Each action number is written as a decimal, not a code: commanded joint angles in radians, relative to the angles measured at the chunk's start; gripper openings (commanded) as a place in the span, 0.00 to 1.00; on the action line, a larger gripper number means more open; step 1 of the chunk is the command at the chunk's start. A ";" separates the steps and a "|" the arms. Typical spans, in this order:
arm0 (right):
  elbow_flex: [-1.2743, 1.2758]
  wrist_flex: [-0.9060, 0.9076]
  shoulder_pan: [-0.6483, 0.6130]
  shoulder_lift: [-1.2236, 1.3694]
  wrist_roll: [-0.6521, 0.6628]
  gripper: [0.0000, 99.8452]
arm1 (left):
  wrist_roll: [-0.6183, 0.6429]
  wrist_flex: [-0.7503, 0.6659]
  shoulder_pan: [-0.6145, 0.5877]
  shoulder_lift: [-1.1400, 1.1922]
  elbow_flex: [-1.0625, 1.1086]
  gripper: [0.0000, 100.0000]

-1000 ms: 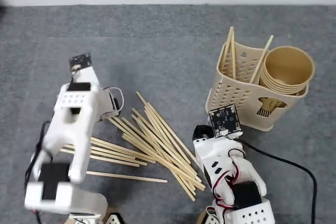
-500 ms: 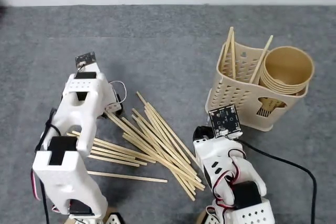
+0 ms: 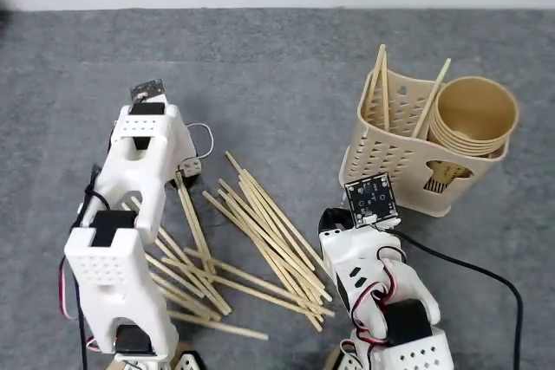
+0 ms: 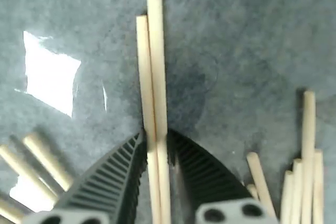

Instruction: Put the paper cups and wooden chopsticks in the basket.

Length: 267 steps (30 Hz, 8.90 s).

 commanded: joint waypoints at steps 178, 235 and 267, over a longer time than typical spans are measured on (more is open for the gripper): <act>-0.106 0.028 0.392 -0.012 -0.012 0.01 | -0.186 -1.349 0.690 -0.615 0.285 0.12; -0.074 -0.002 0.357 -0.012 -0.012 0.01 | -0.229 -0.199 -0.043 -0.592 0.489 0.14; -0.074 -0.005 0.361 -0.012 -0.012 0.01 | -0.227 -0.186 -0.055 -0.193 0.306 0.04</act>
